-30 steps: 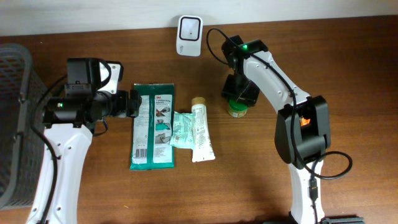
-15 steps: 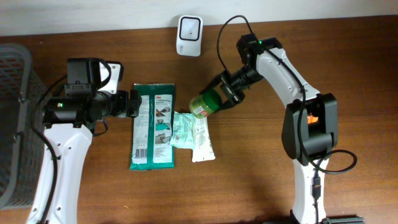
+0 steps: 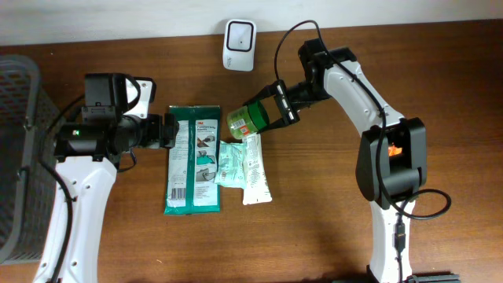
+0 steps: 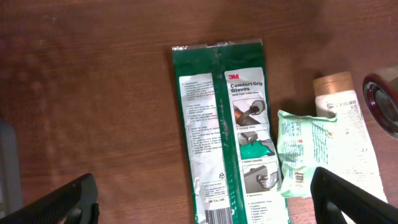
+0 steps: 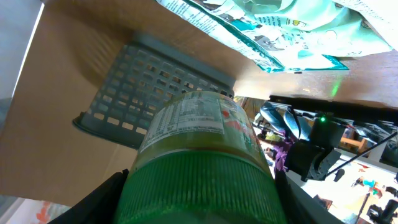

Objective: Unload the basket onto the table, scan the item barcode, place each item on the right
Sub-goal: 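Lift the jar and hold it up to the white scanner, then set the jar down on the right side beside the Kleenex pack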

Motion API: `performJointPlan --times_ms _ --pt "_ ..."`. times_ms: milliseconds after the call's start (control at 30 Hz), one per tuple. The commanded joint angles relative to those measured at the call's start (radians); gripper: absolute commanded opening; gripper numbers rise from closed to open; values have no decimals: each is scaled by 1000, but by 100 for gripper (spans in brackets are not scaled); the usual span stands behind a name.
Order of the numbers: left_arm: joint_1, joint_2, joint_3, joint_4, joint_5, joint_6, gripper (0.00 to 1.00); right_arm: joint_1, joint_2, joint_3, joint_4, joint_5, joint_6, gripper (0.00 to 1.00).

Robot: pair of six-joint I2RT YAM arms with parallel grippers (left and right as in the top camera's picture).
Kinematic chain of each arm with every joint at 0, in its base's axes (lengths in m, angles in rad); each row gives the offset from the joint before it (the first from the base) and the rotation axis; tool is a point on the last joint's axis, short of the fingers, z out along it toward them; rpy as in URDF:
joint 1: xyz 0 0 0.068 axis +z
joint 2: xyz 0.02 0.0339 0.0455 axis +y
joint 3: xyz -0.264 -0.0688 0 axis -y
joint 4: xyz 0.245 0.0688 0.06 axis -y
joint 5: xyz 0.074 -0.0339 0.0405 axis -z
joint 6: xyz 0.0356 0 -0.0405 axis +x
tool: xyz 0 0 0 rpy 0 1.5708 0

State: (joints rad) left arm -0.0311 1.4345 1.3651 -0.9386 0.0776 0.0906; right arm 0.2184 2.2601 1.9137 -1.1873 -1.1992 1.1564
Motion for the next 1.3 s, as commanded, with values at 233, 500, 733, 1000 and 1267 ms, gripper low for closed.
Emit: performJointPlan --times_ms 233,500,733,1000,1267 --pt "3 0 3 2 1 20 99 7 2 1 113 521 -312 54" --pt "3 0 3 2 2 20 99 -94 2 151 87 718 -771 60" --pt "3 0 3 2 1 20 99 66 2 202 19 1335 -1003 60" --pt "3 0 3 2 2 20 99 216 4 201 571 1324 -1003 47" --pt "3 0 3 2 1 20 99 240 106 201 1220 1324 -1003 53"
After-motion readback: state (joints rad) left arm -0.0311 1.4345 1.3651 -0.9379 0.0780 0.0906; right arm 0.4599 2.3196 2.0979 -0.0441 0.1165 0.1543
